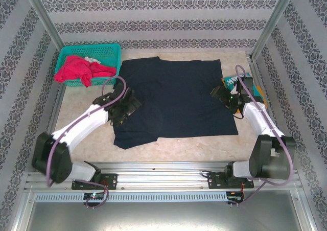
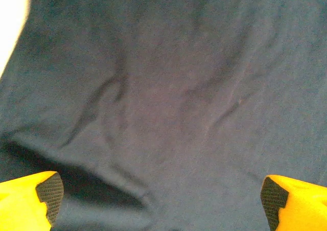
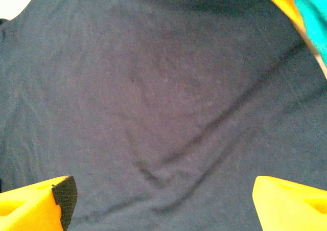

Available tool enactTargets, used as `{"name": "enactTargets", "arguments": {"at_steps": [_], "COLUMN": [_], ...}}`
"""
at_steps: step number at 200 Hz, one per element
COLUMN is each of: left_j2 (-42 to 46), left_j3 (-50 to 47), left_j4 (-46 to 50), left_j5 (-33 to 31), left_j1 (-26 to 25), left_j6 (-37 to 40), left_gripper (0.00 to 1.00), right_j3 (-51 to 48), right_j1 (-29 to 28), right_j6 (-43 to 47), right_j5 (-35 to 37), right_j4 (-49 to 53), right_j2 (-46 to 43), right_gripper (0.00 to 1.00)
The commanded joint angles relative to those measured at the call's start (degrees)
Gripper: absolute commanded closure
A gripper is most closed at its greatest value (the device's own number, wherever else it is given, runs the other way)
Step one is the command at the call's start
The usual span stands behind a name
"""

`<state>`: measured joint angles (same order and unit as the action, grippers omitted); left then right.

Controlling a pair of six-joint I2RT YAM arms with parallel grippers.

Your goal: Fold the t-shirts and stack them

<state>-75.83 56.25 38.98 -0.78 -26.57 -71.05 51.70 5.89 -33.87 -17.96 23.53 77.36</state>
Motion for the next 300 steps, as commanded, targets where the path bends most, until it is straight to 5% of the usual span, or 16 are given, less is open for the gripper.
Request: {"name": "enactTargets", "arguments": {"at_steps": [1,50,121,204,241,272,300], "left_j2": [7.2,20.8,22.6,20.3,20.3,21.3,21.6], "left_j3": [-6.0,-17.0,-27.1,-29.7,-28.6,-26.5,-26.7], "left_j4": [9.2,11.5,0.0,-5.8,-2.8,2.4,2.4], "left_j5": [-4.5,-4.5,-1.7,1.3,2.7,4.3,4.6], "left_j1": [-2.6,-5.1,-5.0,-5.0,-5.0,-5.0,-4.9], "left_j6": [-11.3,-24.2,-37.9,-42.3,-43.0,-43.0,-43.0], "left_gripper": [0.07,0.25,0.48,0.64,0.74,0.74,0.89], "right_j3": [-3.2,-8.2,-8.5,-8.8,-8.9,-9.5,-10.6], "right_j1": [0.3,0.3,-0.1,-0.2,-0.2,0.2,1.1], "right_j6": [0.6,-0.1,-1.7,-2.1,-2.1,-2.8,-5.0], "right_j5": [-1.3,-1.6,-1.4,-0.7,-0.2,1.6,3.9], "right_j4": [4.0,4.6,4.4,5.9,6.7,7.9,9.2], "right_j2": [-2.8,-7.2,-8.8,-10.6,-11.0,-12.6,-13.7], "right_gripper": [0.11,0.11,0.11,0.11,0.11,0.11,0.12]}}
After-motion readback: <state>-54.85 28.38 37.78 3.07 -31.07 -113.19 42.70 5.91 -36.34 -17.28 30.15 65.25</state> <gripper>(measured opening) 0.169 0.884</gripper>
